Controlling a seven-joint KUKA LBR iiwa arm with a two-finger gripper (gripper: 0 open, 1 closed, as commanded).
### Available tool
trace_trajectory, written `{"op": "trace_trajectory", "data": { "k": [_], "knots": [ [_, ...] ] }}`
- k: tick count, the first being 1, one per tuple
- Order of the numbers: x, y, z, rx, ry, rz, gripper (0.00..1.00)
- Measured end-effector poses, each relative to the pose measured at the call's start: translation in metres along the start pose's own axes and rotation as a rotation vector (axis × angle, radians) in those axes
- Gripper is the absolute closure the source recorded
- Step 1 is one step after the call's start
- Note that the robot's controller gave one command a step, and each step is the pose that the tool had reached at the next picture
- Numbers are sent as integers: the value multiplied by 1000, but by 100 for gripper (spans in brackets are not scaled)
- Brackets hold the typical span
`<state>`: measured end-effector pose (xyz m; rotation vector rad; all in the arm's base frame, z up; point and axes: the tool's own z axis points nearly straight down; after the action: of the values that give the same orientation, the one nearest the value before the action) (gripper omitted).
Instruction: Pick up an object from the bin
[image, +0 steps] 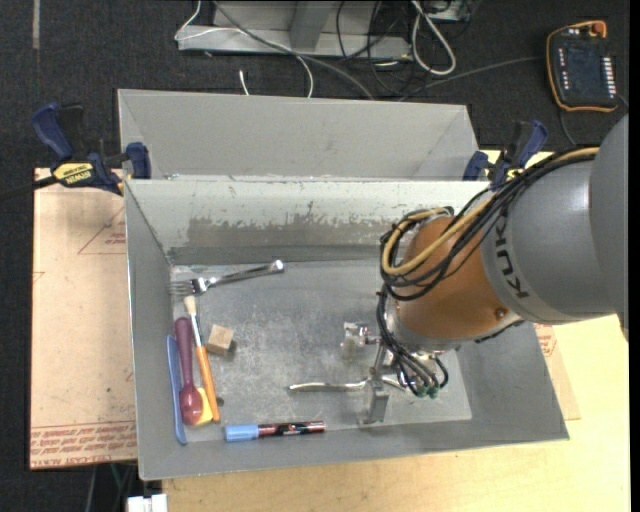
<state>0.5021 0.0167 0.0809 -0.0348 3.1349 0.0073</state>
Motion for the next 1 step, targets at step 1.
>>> {"op": "trace_trajectory", "data": {
  "k": [1],
  "knots": [
    [4, -18, 10, 2, 3, -92, 100]
  ]
}}
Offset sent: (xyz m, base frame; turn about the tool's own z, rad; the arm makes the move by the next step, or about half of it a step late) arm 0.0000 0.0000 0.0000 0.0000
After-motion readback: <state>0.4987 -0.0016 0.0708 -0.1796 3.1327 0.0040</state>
